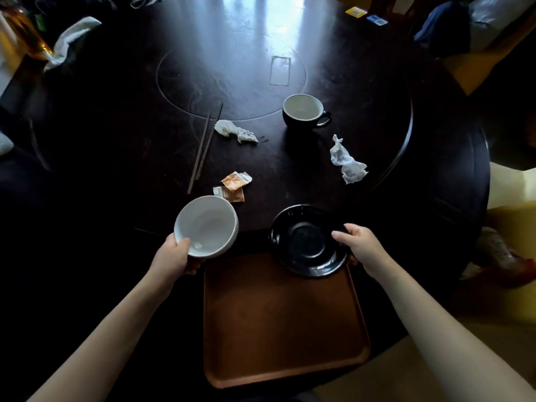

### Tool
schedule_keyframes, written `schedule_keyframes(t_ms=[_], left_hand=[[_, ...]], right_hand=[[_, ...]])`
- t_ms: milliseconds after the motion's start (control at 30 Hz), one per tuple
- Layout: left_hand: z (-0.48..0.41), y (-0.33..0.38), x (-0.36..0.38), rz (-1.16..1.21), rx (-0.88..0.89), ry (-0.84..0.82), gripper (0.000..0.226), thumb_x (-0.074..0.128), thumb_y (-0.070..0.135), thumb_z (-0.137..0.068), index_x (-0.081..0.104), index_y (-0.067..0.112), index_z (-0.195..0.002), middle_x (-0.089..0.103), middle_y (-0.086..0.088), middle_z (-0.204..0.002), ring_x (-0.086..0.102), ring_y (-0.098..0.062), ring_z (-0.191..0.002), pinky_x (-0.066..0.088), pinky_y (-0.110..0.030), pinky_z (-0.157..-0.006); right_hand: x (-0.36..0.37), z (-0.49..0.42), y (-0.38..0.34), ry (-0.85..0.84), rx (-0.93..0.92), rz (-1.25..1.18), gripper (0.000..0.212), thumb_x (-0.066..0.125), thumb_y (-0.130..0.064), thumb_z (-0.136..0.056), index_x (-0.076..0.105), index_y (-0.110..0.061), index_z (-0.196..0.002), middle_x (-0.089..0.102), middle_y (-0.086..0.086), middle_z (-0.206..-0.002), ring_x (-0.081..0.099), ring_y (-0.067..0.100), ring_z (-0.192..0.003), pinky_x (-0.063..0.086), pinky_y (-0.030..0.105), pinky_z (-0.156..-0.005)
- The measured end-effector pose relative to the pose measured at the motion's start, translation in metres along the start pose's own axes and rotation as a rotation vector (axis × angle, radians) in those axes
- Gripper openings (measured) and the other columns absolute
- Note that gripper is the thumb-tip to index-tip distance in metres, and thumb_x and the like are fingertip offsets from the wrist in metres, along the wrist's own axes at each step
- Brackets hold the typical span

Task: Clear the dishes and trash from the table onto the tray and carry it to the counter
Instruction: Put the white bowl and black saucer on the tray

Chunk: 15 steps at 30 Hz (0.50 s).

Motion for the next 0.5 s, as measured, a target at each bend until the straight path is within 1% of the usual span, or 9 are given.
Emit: schedule_keyframes(t_ms=[33, 67, 133, 167, 233, 300, 333, 400, 500], left_hand=[[0.007, -0.008, 0.003, -0.009, -0.009, -0.004, 0.03, 0.033, 0.012, -0.094, 0.048, 0.001, -0.118, 0.056, -0.011, -0.073, 0.051, -0.02, -0.053, 0.041, -0.026, -0.045], [0.014, -0.015, 0.005, -0.017, -0.017, -0.008, 0.03, 0.033, 0.013, -0.095, 0.048, 0.001, -0.119, 0.055, -0.011, -0.076, 0.051, -0.02, -0.054, 0.041, -0.027, -0.046], [0.027, -0.029, 0.01, -0.046, -0.032, -0.011, 0.031, 0.035, 0.015, -0.095, 0.047, 0.002, -0.12, 0.056, -0.013, -0.084, 0.051, -0.02, -0.058, 0.041, -0.029, -0.046], [0.033, -0.035, 0.012, -0.061, -0.041, -0.009, 0.031, 0.036, 0.015, -0.095, 0.047, 0.003, -0.121, 0.056, -0.014, -0.091, 0.052, -0.02, -0.062, 0.042, -0.029, -0.046], [0.045, -0.045, 0.017, -0.078, -0.058, -0.005, 0.031, 0.037, 0.016, -0.095, 0.047, 0.005, -0.123, 0.056, -0.016, -0.099, 0.053, -0.02, -0.067, 0.043, -0.028, -0.046], [0.057, -0.052, 0.022, -0.084, -0.072, -0.001, 0.032, 0.037, 0.016, -0.095, 0.046, 0.006, -0.124, 0.056, -0.015, -0.102, 0.054, -0.02, -0.07, 0.045, -0.03, -0.049], [0.062, -0.055, 0.024, -0.086, -0.078, 0.004, 0.032, 0.037, 0.015, -0.095, 0.046, 0.007, -0.125, 0.056, -0.014, -0.103, 0.055, -0.02, -0.071, 0.047, -0.031, -0.052], [0.07, -0.06, 0.027, -0.101, -0.088, 0.009, 0.034, 0.037, 0.015, -0.096, 0.045, 0.008, -0.127, 0.055, -0.013, -0.106, 0.055, -0.019, -0.073, 0.048, -0.031, -0.054], [0.078, -0.066, 0.033, -0.124, -0.1, 0.002, 0.036, 0.036, 0.017, -0.096, 0.042, 0.009, -0.131, 0.055, -0.013, -0.109, 0.054, -0.021, -0.078, 0.046, -0.03, -0.053]], right_hand=[[0.002, 0.009, 0.008, -0.006, 0.019, -0.007, 0.015, 0.056, -0.01, -0.089, 0.047, -0.01, -0.1, 0.052, 0.0, -0.067, 0.051, -0.005, -0.034, 0.031, 0.007, -0.031], [0.003, 0.017, 0.016, -0.011, 0.035, -0.016, 0.011, 0.055, -0.008, -0.089, 0.049, -0.008, -0.099, 0.051, 0.001, -0.066, 0.05, -0.005, -0.032, 0.031, 0.007, -0.031], [0.008, 0.032, 0.03, -0.023, 0.059, -0.014, 0.002, 0.052, -0.002, -0.089, 0.054, -0.001, -0.089, 0.048, 0.004, -0.061, 0.046, -0.002, -0.029, 0.03, 0.008, -0.03], [0.009, 0.039, 0.037, -0.019, 0.071, -0.007, 0.004, 0.052, -0.001, -0.089, 0.055, 0.0, -0.086, 0.048, 0.006, -0.06, 0.046, -0.001, -0.03, 0.031, 0.008, -0.031], [0.01, 0.047, 0.052, -0.017, 0.091, -0.001, 0.008, 0.054, -0.004, -0.088, 0.058, 0.003, -0.088, 0.052, 0.008, -0.063, 0.052, 0.003, -0.041, 0.036, 0.01, -0.035], [0.011, 0.053, 0.061, -0.024, 0.1, 0.015, 0.013, 0.056, -0.008, -0.087, 0.061, 0.003, -0.088, 0.058, 0.007, -0.067, 0.057, 0.011, -0.053, 0.041, 0.012, -0.042], [0.011, 0.054, 0.064, -0.021, 0.1, 0.027, 0.012, 0.056, -0.01, -0.087, 0.063, 0.0, -0.086, 0.061, 0.004, -0.067, 0.059, 0.014, -0.058, 0.045, 0.014, -0.046], [0.011, 0.055, 0.066, -0.012, 0.087, 0.049, 0.011, 0.056, -0.013, -0.087, 0.065, -0.01, -0.081, 0.065, 0.002, -0.068, 0.064, 0.018, -0.065, 0.051, 0.025, -0.058], [0.009, 0.055, 0.066, 0.017, 0.085, 0.11, 0.01, 0.057, -0.017, -0.087, 0.066, -0.014, -0.082, 0.069, 0.005, -0.075, 0.068, 0.024, -0.074, 0.055, 0.038, -0.07]])
Point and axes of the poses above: each hand's wrist, its own z-axis away from the middle knuckle, its own x-axis out of the palm, y = z × x, the point moved 10 cm from there along -z, towards the middle knuckle
